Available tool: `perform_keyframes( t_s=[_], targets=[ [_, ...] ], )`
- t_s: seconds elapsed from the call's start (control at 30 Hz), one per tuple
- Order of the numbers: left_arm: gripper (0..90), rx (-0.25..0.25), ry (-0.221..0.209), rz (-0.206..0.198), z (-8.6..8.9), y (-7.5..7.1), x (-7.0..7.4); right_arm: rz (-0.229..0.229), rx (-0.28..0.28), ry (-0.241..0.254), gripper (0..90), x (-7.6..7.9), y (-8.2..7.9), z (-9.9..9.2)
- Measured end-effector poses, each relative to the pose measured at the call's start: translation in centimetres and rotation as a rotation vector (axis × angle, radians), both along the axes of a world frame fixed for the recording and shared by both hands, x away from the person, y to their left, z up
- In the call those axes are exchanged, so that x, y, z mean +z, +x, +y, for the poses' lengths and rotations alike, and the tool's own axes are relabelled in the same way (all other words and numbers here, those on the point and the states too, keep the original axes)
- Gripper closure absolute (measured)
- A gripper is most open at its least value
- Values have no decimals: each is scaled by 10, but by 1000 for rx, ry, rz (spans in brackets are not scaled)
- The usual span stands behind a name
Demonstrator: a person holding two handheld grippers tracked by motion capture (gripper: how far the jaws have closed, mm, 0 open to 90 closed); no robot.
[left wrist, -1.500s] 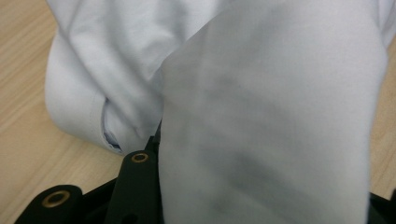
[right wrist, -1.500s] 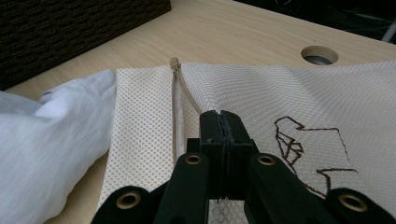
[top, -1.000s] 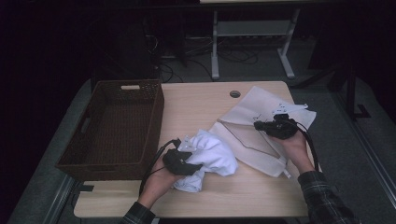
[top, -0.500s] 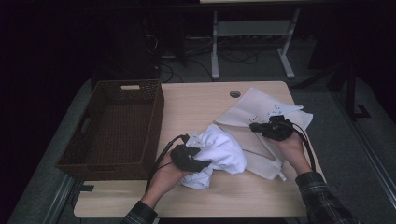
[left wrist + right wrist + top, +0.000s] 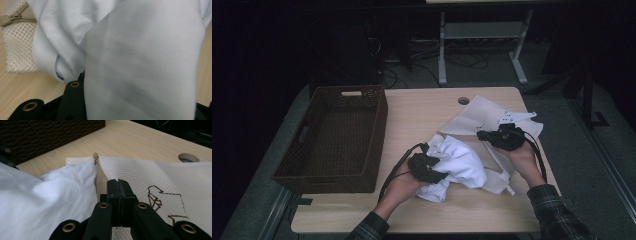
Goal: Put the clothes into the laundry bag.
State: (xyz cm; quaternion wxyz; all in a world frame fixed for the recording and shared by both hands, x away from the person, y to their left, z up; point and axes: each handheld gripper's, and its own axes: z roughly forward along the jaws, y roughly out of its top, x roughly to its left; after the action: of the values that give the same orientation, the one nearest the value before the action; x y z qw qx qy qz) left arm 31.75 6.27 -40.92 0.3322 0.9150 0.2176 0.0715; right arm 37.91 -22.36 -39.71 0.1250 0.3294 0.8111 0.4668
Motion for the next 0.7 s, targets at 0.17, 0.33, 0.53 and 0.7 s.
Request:
perform_keyframes(
  t_s=[0.17, 0.33, 0.53, 0.7],
  targets=[
    [581, -3, 3, 1, -4, 2, -2, -26, 4, 14, 884, 11, -3, -1],
    [581, -6, 5, 2, -7, 4, -2, -51, 20, 24, 884, 21, -7, 0],
    [581, -10, 9, -1, -10, 7, -2, -50, 39, 17, 884, 20, -8, 4],
    [581, -7, 5, -3, -15, 11, -2, -54, 48, 12, 884, 21, -10, 6]
  ],
)
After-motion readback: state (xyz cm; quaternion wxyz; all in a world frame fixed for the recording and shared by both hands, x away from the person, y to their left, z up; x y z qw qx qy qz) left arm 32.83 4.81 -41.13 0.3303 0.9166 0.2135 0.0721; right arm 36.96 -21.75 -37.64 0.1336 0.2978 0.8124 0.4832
